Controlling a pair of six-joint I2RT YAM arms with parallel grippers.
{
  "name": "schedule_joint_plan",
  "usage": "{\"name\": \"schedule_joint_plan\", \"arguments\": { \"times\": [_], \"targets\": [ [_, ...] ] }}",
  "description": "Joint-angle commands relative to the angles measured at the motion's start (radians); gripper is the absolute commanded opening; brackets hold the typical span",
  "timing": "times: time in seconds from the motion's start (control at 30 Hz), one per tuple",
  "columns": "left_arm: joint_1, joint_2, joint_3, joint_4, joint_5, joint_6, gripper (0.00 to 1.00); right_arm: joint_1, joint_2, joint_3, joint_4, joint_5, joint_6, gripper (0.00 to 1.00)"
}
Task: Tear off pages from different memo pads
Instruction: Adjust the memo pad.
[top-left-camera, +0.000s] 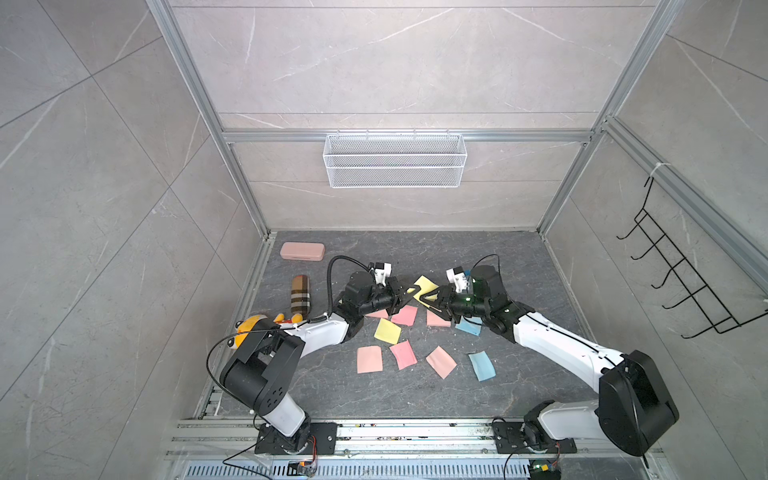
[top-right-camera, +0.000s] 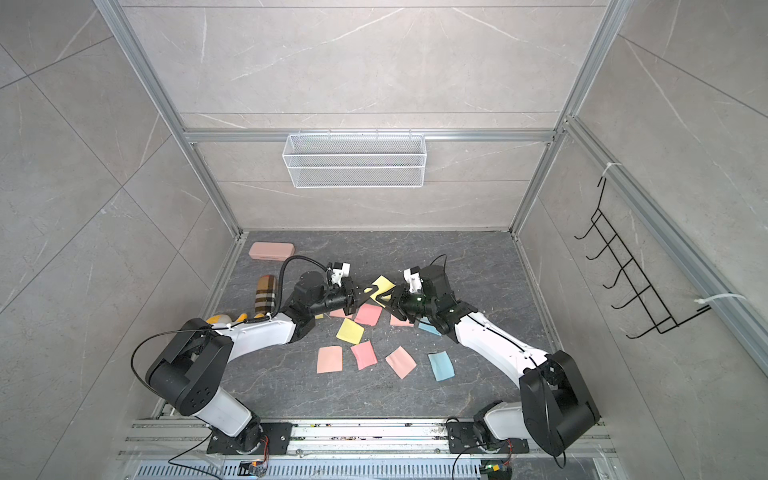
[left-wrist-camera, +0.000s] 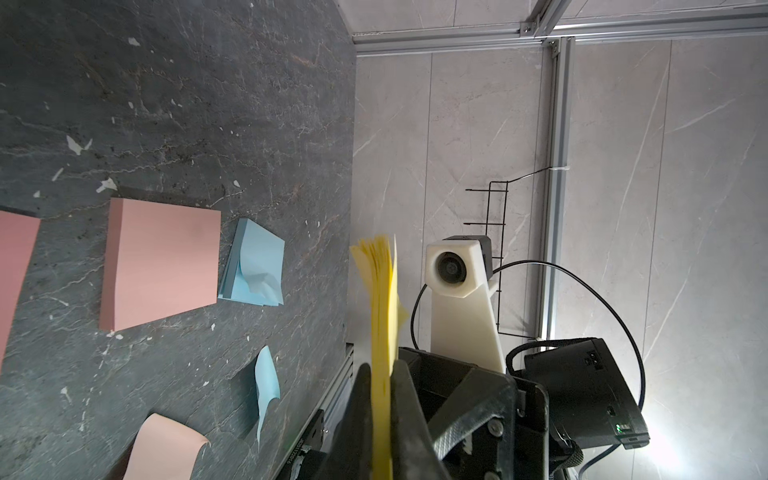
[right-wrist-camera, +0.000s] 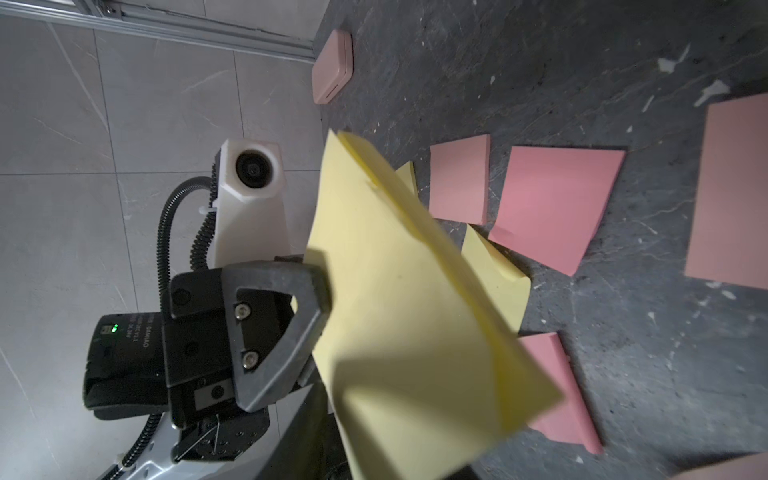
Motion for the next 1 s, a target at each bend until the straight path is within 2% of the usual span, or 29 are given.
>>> {"name": "schedule_joint_plan", "arguments": {
  "times": [0.0, 0.2, 0.23, 0.3, 0.37, 0.43, 0.5, 0.63, 0.73, 0.8, 0.87, 0.97],
  "targets": [
    [0.001, -0.026, 0.022, 0.034, 0.032, 0.016, 0.0, -0.017, 0.022, 0.011, 0.06, 0.027, 0.006, 0.25],
    [0.003, -0.03, 0.022, 0.034, 0.091, 0.018, 0.02, -0.021, 0.028, 0.039, 0.04, 0.017, -0.053, 0.08],
    [0.016, -0.036, 0.023, 0.033, 0.118, 0.02, 0.1, -0.022, 0.032, 0.043, 0.045, -0.014, -0.067, 0.07],
    [0.07, -0.067, 0.009, 0.017, 0.163, 0.026, 0.34, -0.032, 0.05, 0.075, 0.04, -0.125, -0.114, 0.07],
    [0.123, -0.104, 0.002, 0.003, 0.205, 0.05, 0.49, -0.031, 0.066, 0.111, 0.031, -0.25, -0.167, 0.08],
    [0.14, -0.125, 0.03, -0.062, 0.251, 0.101, 0.57, -0.031, 0.065, 0.147, -0.03, -0.336, -0.227, 0.08],
    [0.133, -0.133, 0.069, -0.137, 0.296, 0.16, 0.61, -0.031, 0.052, 0.192, -0.151, -0.384, -0.324, 0.09],
    [0.129, -0.146, 0.089, -0.155, 0.368, 0.185, 0.57, -0.031, 0.048, 0.243, -0.272, -0.457, -0.411, 0.09],
    [0.127, -0.167, 0.117, -0.26, 0.421, 0.263, 0.5, -0.031, 0.056, 0.271, -0.33, -0.5, -0.452, 0.09],
    [0.127, -0.186, 0.144, -0.363, 0.448, 0.335, 0.41, -0.031, 0.059, 0.298, -0.393, -0.501, -0.495, 0.09],
    [0.127, -0.199, 0.162, -0.42, 0.46, 0.379, 0.24, -0.032, 0.06, 0.308, -0.416, -0.496, -0.509, 0.11],
    [0.133, -0.2, 0.165, -0.426, 0.421, 0.376, 0.04, -0.031, 0.054, 0.29, -0.373, -0.469, -0.458, 0.18]
  ]
}}
